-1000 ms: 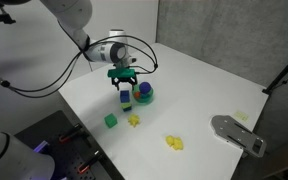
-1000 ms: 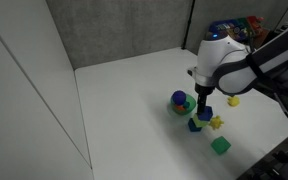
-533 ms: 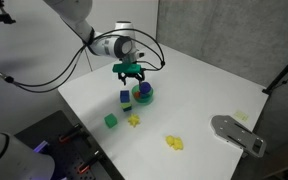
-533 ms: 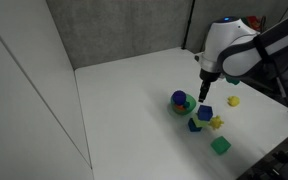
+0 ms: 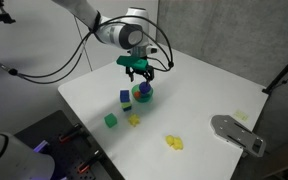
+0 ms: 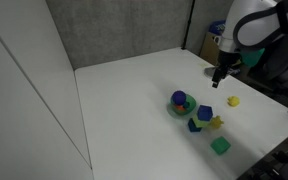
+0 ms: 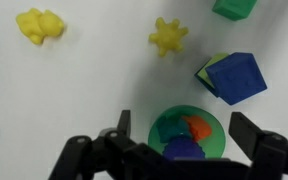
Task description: Put the blue cube on the yellow cube
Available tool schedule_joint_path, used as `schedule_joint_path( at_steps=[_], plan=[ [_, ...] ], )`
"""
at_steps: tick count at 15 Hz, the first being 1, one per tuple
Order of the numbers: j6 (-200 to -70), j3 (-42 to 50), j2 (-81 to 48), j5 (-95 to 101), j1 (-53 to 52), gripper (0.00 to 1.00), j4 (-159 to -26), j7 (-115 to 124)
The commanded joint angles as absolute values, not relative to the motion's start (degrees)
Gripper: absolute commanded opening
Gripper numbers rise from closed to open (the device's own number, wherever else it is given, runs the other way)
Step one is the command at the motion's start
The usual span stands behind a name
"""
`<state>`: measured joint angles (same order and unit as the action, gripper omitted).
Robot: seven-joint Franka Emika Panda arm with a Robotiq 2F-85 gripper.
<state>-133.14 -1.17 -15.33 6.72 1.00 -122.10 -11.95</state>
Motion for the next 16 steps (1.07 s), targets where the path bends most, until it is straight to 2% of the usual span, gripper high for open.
schedule_joint_path(
  at_steps=[1, 10, 16],
  plan=[
    [-126.6, -0.1, -7.9, 6.5, 0.7, 1.00, -125.6, -7.3],
    [-116.1, 0.9, 9.8, 2.6, 1.1, 1.00, -133.9, -6.4],
    [-111.6, 0.6, 16.8, 2.2, 0.7, 1.00, -133.0, -3.0]
  ],
)
